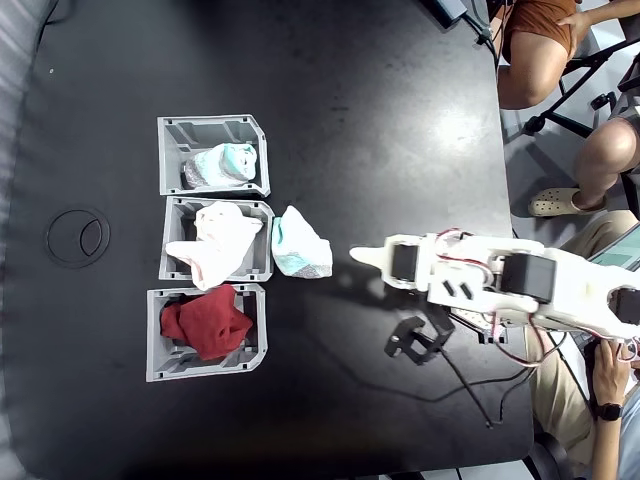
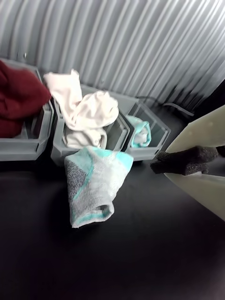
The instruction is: Put the sock in the container
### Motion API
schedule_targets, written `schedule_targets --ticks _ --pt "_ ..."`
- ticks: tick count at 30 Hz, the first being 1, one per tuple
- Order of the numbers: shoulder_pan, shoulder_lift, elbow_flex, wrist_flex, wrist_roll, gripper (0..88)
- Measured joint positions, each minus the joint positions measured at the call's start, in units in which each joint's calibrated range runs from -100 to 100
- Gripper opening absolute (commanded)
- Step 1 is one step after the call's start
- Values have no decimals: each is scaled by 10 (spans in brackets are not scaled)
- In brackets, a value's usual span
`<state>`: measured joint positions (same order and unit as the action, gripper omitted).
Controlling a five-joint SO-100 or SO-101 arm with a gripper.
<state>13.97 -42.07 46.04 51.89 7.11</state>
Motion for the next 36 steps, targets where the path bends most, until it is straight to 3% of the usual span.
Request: schedule_targets --ticks 20,32,36 --pt "1 335 -206 0 0 22" --pt "1 370 -227 27 1 302" --pt "1 378 -228 41 5 356"
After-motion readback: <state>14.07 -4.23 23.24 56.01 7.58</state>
